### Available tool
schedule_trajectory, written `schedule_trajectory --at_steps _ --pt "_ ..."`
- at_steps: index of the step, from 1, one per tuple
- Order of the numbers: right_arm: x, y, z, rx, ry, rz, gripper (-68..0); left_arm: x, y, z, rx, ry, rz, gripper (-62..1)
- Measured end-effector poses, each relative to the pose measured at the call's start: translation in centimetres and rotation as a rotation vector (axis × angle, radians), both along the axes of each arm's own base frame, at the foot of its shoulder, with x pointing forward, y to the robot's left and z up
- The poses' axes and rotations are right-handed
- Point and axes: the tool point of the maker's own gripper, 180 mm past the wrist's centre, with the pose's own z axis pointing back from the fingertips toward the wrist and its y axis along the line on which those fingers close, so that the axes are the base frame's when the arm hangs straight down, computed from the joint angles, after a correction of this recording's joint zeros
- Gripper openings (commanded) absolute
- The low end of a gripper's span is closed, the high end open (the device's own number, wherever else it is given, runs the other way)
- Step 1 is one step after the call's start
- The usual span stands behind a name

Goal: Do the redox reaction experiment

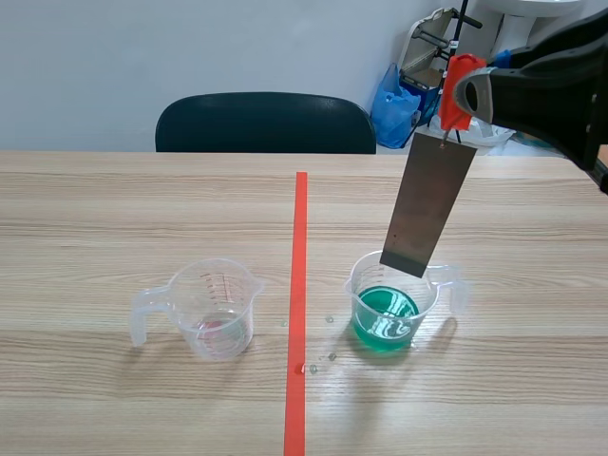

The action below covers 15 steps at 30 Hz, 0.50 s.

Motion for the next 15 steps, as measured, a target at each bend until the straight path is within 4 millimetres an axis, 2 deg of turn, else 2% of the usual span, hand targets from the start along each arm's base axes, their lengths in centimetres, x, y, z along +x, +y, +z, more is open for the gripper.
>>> schedule_trajectory --at_steps 7,15 --pt "0.1 0.2 0.3 0.001 -0.011 0.005 -66.7 0.0 0.0 0.0 0.000 0.000 0.000 1.4" --pt "-0.1 2.7 0.7 0.017 -0.022 0.091 -66.7 0.0 0.0 0.0 0.000 0.000 0.000 1.4"
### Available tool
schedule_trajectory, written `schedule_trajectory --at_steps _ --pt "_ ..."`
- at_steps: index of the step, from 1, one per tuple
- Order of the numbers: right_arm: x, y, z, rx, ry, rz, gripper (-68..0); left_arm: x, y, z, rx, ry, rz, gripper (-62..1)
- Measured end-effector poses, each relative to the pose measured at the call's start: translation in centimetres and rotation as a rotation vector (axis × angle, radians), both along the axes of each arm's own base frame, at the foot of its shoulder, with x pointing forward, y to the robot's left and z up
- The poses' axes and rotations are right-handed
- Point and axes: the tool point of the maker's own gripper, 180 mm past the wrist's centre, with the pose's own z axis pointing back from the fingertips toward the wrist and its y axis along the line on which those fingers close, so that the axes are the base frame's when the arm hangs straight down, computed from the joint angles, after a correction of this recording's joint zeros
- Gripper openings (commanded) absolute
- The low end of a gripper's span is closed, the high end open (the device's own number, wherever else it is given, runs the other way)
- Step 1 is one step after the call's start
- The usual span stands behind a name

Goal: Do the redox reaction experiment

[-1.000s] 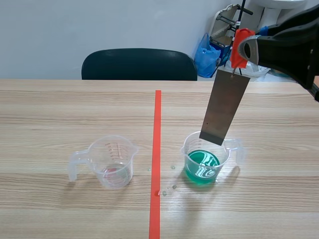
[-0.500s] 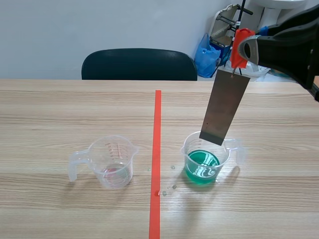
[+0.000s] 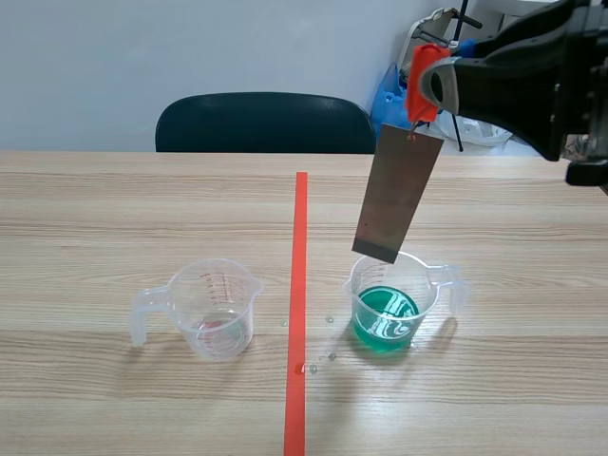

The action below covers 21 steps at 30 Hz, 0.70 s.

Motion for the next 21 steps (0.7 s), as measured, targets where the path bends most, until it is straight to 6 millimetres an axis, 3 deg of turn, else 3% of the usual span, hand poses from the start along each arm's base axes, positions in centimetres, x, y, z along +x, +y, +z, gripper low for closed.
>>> schedule_trajectory --at_steps 8,21 --pt "-0.1 2.5 0.8 0.011 -0.023 0.080 -66.7 0.0 0.0 0.0 0.000 0.000 0.000 1.4" --pt "-0.6 8.6 1.8 0.055 -0.057 0.190 -66.7 0.0 0.0 0.0 0.000 0.000 0.000 1.4"
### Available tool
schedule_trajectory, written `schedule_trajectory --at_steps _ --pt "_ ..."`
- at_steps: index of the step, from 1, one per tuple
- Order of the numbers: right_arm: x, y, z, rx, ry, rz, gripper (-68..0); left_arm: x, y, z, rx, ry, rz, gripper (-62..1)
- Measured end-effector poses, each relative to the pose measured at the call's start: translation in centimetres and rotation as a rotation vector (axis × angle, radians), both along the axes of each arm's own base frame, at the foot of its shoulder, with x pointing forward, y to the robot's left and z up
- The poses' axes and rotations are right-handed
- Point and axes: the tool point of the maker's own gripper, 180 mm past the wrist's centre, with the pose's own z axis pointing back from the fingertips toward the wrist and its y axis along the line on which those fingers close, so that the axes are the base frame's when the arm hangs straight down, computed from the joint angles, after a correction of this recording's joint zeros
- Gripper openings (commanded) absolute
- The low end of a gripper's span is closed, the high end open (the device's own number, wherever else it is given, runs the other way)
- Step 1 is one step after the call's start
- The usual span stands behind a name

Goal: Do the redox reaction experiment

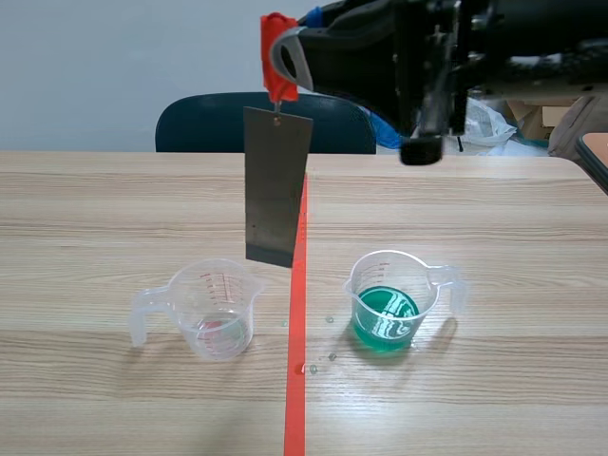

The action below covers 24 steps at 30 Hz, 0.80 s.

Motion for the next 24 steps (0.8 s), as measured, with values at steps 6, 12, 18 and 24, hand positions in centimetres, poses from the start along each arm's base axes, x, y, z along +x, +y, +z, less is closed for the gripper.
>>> schedule_trajectory --at_steps 6,12,18,24 --pt "-1.0 3.1 0.3 -0.003 -0.020 0.072 -66.7 0.0 0.0 0.0 0.000 0.000 0.000 1.4" --pt "-1.7 6.0 0.9 0.034 -0.015 0.120 -66.7 0.0 0.0 0.0 0.000 0.000 0.000 1.4" --pt "-2.2 8.0 -0.2 0.020 0.028 0.164 -66.7 0.0 0.0 0.0 0.000 0.000 0.000 1.4" --pt "-1.0 8.3 -0.8 0.004 0.040 0.105 -66.7 0.0 0.0 0.0 0.000 0.000 0.000 1.4"
